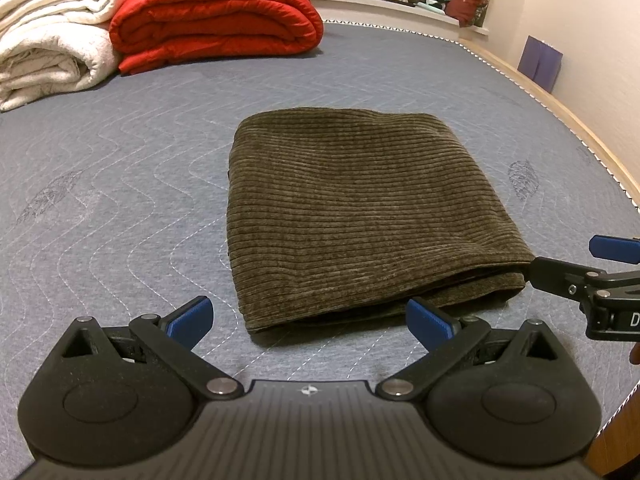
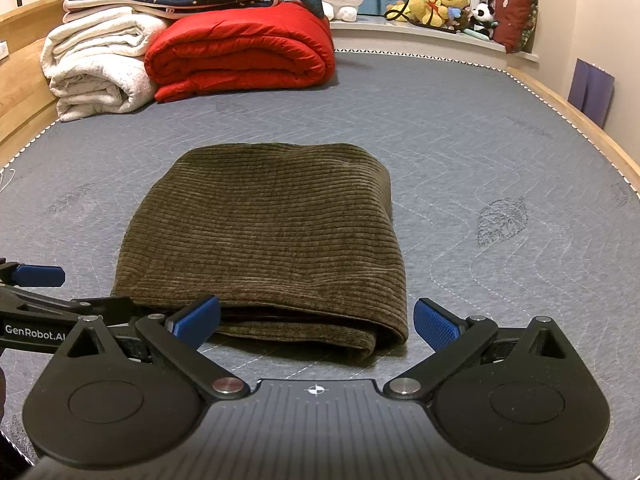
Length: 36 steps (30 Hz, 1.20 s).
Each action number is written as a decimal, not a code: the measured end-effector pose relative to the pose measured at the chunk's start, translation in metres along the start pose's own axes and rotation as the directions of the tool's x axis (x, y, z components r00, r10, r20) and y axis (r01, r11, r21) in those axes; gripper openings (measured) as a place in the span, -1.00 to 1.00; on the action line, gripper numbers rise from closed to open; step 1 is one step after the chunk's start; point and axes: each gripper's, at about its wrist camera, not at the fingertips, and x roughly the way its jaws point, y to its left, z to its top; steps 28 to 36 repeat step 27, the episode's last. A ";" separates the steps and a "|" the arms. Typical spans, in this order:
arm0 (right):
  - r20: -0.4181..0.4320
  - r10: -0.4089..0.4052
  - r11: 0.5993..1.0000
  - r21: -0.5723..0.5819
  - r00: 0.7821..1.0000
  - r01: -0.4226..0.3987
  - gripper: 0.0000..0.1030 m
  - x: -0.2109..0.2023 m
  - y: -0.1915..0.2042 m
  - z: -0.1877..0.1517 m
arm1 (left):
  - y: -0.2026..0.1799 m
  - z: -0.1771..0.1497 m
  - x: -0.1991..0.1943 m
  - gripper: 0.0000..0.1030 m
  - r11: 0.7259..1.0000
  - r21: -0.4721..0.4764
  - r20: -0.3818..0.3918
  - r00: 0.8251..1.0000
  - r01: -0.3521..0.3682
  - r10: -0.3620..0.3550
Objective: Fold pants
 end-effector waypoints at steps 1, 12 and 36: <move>0.000 0.000 1.000 0.000 1.000 0.000 0.98 0.000 0.000 0.000 | 0.000 0.000 0.000 0.99 1.000 0.000 -0.001 1.000 0.000 0.000; -0.004 0.003 1.000 -0.003 1.000 -0.003 0.98 0.001 0.000 -0.001 | 0.000 0.001 -0.002 0.99 1.000 0.007 0.008 1.000 0.006 -0.006; -0.005 0.005 1.000 -0.001 1.000 -0.005 0.98 0.000 -0.001 0.000 | 0.000 0.001 -0.003 0.99 1.000 0.014 0.024 1.000 0.015 -0.015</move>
